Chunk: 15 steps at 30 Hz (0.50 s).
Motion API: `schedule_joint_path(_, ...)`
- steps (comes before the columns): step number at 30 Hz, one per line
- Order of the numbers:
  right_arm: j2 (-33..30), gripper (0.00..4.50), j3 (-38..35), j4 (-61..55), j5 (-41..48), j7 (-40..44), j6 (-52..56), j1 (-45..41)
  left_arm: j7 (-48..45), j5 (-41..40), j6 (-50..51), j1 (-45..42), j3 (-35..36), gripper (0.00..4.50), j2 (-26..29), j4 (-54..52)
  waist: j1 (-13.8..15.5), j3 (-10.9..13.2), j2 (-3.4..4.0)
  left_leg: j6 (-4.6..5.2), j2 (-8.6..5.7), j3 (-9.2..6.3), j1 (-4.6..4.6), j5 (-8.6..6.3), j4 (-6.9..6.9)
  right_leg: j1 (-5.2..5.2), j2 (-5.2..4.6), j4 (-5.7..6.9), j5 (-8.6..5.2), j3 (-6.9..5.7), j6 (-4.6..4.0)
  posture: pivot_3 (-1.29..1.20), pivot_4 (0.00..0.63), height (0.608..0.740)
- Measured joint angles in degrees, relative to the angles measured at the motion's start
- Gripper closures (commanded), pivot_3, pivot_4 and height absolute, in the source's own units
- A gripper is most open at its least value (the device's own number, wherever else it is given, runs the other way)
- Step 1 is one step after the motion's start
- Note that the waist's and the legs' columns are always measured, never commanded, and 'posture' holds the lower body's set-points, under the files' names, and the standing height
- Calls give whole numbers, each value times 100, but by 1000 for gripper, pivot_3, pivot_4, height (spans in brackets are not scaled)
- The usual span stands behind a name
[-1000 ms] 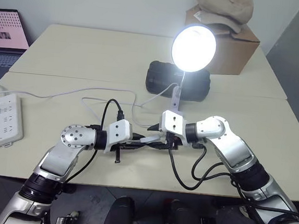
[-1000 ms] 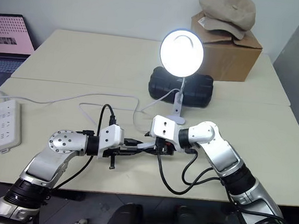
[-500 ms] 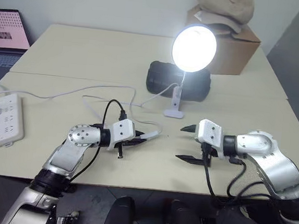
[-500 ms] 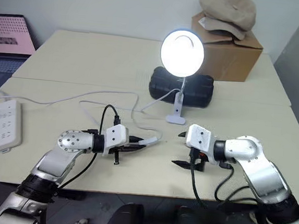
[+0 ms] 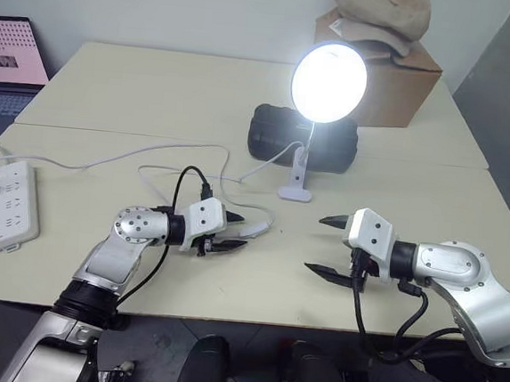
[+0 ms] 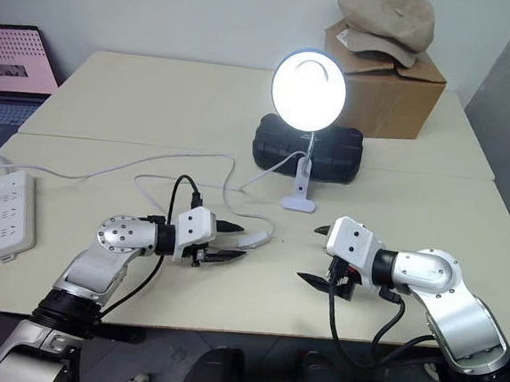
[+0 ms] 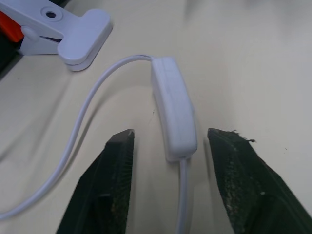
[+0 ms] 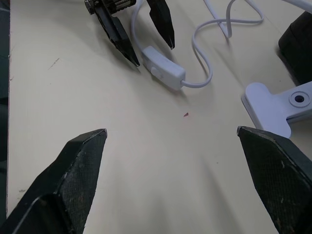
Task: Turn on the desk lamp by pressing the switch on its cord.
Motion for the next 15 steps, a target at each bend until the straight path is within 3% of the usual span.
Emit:
schedule_joint_path(2, 1, 0, -21, 92, 46, -2, -54, -42, 2, -168, 136, 306, 177, 690, 117, -368, -14, 1, -1, 0, 1, 1, 0, 0, -1, -1, 0, -1, 0, 2, 0, 0, 150, 740)
schedule_joint_path(7, -33, 0, -341, 267, 290, 116, -269, -37, 21, -840, 1009, 1669, 1093, 690, 798, -1828, -7, 1, 0, -1, 1, -1, 3, 0, -5, 1, -4, -1, -2, -1, -3, 0, 150, 740)
schedule_joint_path(15, -280, 0, -803, 563, 577, 535, -819, 210, 647, -1584, 2342, 3000, 2688, 690, 955, -3303, 45, 2, -3, -1, -1, -7, 11, 0, -1, 7, -9, -2, -6, -8, -9, 0, 150, 740)
